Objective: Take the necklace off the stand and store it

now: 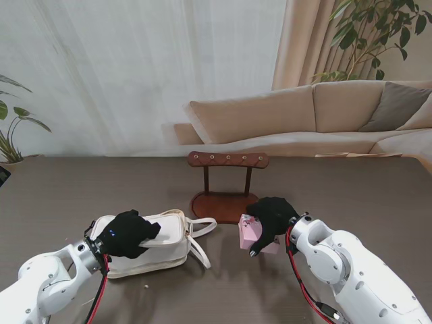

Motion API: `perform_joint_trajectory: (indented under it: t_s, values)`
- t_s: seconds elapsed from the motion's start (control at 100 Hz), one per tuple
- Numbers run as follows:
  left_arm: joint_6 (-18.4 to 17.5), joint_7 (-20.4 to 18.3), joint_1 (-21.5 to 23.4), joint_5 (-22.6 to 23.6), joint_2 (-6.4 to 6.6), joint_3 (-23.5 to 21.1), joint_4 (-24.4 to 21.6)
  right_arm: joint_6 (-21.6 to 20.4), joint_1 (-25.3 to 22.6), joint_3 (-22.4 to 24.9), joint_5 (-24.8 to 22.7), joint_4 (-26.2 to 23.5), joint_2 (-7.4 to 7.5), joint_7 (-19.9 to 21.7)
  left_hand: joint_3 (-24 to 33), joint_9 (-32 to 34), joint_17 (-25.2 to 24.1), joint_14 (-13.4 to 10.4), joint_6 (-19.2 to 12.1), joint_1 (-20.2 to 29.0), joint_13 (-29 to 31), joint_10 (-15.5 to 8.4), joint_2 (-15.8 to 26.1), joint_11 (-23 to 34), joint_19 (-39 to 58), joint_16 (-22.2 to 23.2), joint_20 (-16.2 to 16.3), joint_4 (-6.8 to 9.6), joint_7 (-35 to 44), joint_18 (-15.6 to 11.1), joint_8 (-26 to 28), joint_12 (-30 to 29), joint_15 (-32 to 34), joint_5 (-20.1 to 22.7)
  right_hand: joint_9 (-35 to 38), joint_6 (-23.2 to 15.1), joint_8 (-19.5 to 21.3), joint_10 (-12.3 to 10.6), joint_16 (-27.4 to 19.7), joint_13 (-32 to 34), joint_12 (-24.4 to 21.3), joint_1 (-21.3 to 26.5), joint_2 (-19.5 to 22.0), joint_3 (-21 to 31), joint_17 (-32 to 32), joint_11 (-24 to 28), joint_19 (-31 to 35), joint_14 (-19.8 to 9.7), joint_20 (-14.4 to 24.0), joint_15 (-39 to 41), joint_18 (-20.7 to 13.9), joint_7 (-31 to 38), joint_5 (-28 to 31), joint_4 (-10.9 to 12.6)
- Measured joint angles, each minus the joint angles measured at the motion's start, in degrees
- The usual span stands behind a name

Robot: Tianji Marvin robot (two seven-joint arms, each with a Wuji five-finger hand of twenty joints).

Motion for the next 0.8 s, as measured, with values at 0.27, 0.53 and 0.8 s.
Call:
perform_joint_trajectory:
  t_s: [0.27, 0.53, 0.8]
  values:
    - [-0.8, 1.5, -1.3, -0.4, 0.12, 4.6, -0.1, 0.0, -0.1, 0.4, -0.4, -0.3, -0.01, 0.0, 0.0, 0.0, -0.4, 0.0, 0.0, 0.6, 0.0, 0.0, 0.0, 0.1, 0.0, 0.0, 0.0, 0.02, 0.5, 0.0, 0.0, 0.0, -0.5, 0.2, 0.0, 0.0, 0.0, 0.0, 0.0, 0.0, 0.0, 0.0, 0.0, 0.0, 0.0, 0.0, 0.0, 0.0, -0.8, 0.0, 0.0, 0.0, 0.0, 0.0]
    - [-1.1, 3.7, -3.3, -0.5, 0.01, 8.7, 0.3, 0.0, -0.4, 1.5, -0.7, -0.3, 0.02, 0.2, 0.6, 0.0, -0.4, 0.0, 0.0, 0.6, 0.0, 0.0, 0.0, 0.1, -0.1, 0.0, 0.2, 0.03, 0.9, 0.0, 0.2, 0.0, -0.5, 0.2, 0.0, 0.0, 0.0, 0.0, 0.0, 0.0, 0.0, 0.0, 0.0, 0.0, 0.0, 0.0, 0.0, 0.0, -0.8, 0.0, 0.0, 0.0, 0.0, 0.0]
    - [0.6, 6.7, -6.6, -1.4, -0.02, 14.2, 2.4, -0.1, -0.3, 1.8, -1.0, -0.3, 0.06, 0.1, 1.1, 0.0, -0.6, 0.1, 0.0, 1.1, 0.0, -0.1, 0.0, 0.2, -0.1, 0.0, 0.6, 1.22, 1.4, 0.0, 0.5, 0.0, -0.6, 0.2, 0.0, 0.0, 0.0, 0.0, 0.0, 0.0, 0.0, 0.0, 0.0, 0.0, 0.0, 0.0, 0.0, 0.0, -0.8, 0.0, 0.0, 0.0, 0.0, 0.0]
